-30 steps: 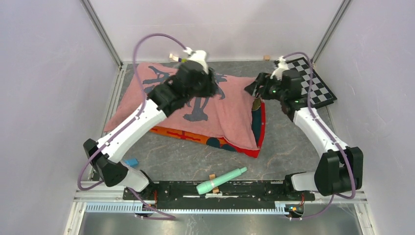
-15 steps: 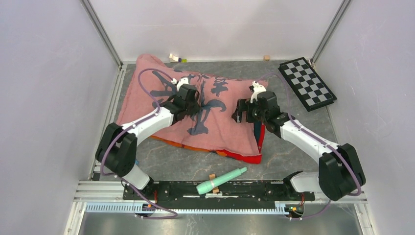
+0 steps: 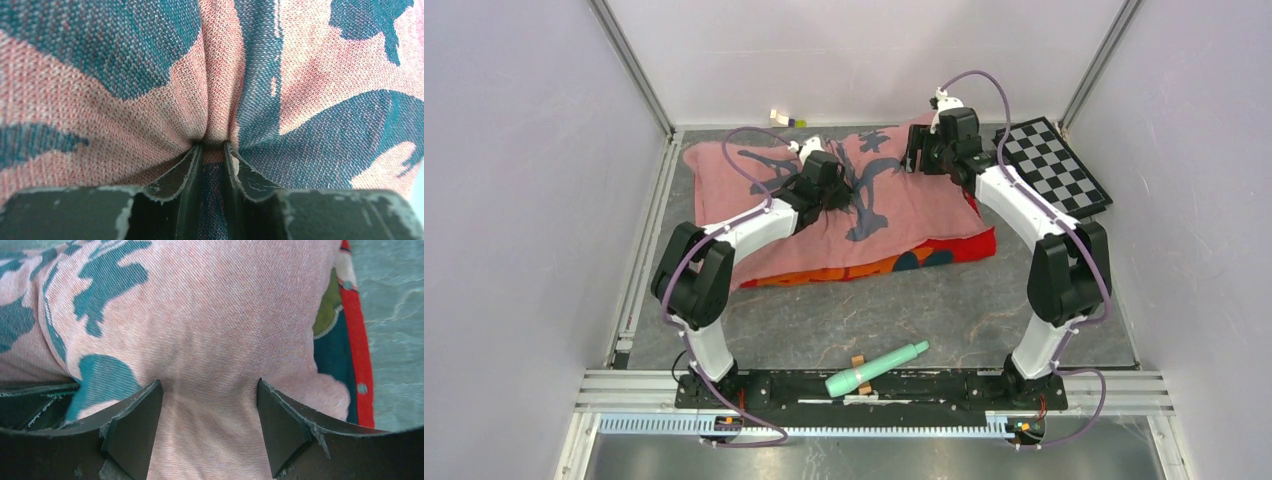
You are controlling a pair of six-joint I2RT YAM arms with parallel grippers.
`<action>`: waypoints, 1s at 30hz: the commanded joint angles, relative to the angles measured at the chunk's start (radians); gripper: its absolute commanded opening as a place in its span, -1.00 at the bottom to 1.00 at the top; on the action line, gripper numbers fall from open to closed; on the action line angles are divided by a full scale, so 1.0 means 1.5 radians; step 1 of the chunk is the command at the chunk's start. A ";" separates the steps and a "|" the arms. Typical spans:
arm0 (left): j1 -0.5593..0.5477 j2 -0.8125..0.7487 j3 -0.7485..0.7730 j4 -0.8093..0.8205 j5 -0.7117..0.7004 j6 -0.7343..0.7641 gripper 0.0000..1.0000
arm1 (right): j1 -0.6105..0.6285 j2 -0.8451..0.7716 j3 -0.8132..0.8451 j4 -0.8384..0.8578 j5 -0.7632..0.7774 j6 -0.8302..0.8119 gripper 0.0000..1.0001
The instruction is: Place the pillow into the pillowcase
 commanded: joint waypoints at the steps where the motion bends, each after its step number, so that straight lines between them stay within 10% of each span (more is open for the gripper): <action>1: -0.034 0.021 -0.037 -0.077 0.123 -0.056 -0.43 | 0.005 -0.063 -0.039 0.016 0.012 -0.017 0.50; 12: -0.032 -0.165 -0.207 -0.131 0.076 -0.053 -0.17 | 0.006 -0.275 -0.530 0.133 0.026 -0.007 0.59; 30: -0.001 -0.269 0.103 -0.323 0.025 0.154 0.58 | 0.006 -0.358 -0.270 0.000 0.028 -0.048 0.91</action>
